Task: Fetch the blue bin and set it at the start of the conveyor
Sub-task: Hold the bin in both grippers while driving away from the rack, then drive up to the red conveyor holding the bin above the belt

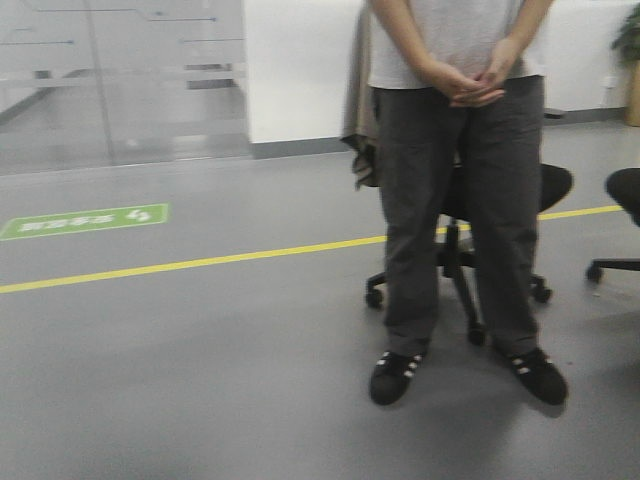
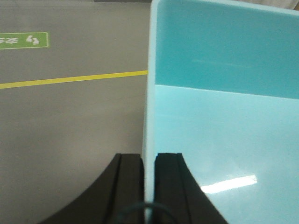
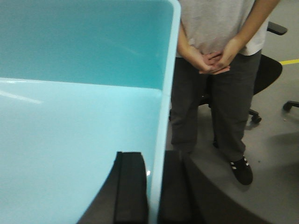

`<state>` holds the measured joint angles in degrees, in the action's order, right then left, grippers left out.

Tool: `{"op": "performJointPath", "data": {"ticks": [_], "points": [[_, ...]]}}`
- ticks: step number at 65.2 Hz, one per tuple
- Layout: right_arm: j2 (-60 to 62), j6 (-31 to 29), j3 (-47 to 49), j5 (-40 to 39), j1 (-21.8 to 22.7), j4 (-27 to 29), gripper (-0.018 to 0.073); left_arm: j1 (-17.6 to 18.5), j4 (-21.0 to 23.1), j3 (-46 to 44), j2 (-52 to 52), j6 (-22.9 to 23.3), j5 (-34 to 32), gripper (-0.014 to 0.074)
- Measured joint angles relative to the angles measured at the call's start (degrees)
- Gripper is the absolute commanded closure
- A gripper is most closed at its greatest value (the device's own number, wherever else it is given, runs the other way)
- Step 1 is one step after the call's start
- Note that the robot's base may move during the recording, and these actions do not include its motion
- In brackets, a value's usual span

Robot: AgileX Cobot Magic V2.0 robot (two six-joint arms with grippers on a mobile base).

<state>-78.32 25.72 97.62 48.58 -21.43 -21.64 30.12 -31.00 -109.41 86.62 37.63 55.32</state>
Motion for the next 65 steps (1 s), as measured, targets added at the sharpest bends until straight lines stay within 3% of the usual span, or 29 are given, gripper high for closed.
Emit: {"op": "performJointPath", "data": {"ticks": [65], "points": [[-0.12, 0.0, 0.0, -0.04, 0.0, 0.0, 0.0713, 0.0, 0.0, 0.0, 0.0, 0.0, -0.14, 0.0707]]}}
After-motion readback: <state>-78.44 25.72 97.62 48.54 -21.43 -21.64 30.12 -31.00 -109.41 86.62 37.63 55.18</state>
